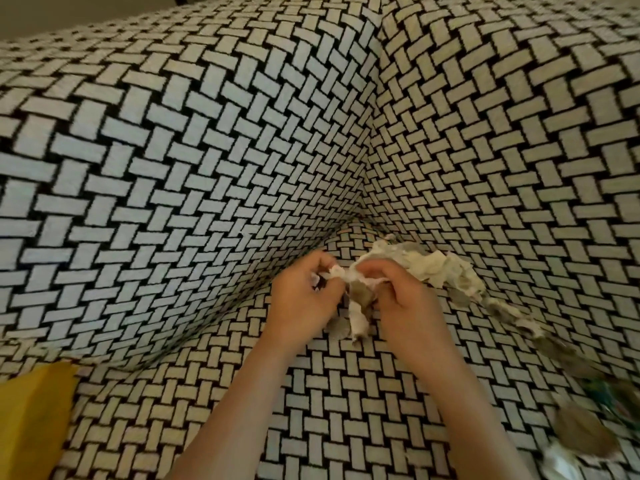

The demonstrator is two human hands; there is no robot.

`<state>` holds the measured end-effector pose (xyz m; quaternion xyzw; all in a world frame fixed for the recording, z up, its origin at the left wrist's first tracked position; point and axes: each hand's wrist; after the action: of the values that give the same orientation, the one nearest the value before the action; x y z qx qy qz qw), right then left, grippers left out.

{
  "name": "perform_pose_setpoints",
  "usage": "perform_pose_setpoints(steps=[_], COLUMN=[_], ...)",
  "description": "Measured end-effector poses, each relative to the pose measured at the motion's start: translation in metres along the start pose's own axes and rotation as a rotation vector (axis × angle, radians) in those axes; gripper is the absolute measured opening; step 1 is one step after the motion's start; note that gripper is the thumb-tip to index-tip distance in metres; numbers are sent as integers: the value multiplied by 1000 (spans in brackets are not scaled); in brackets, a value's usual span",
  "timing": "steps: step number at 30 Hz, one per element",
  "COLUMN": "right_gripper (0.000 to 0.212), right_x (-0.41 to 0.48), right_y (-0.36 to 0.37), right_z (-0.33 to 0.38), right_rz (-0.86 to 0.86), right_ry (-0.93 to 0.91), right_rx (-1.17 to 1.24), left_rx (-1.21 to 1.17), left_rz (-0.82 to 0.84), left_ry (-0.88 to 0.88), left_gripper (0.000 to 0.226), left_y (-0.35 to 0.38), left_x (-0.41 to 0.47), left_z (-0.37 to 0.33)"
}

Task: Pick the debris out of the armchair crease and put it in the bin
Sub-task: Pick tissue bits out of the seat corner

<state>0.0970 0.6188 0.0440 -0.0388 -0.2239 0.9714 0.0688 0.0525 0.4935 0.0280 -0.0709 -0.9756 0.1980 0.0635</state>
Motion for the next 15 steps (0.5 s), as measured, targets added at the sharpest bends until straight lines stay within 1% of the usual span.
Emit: perform_pose_setpoints(steps=[1,4,5,9,11,14,15], right_gripper=[39,47,49,54,49,25,23], right_x=[2,6,7,5,2,-3,-3], right_y=[-1,-7,-11,-17,-14,-14,-15], right_z=[-1,0,1,3,5,8,8], right_rz=[22,93,102,11,-14,5,31], right_ry=[20,128,150,153,153,109,91], right_rx=[13,171,191,135,72,-86,-147], left_rx=[-25,-149,-179,-280,-377,-521,-568], left_rz=[-9,-21,-22,-54,-71,-98,-108], left_ry=[-16,-96,-121,-209,-257,-292,-292], left_gripper=[28,25,25,31,38,45,45], left_y=[-1,-5,-6,-13,-17,-21,-21], left_x=[-2,-9,-11,-25,-34,-45,-48], left_z=[-2,-8,-11,-13,-11,-8,-8])
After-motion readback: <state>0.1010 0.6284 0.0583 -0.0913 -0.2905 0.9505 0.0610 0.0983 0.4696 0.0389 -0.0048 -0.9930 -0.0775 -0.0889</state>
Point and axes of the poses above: each hand's wrist, its own x-axis towards the middle knuckle, its own y-axis out of the palm, z = x × y, and after that the axes turned 1 degree about y, right-handed
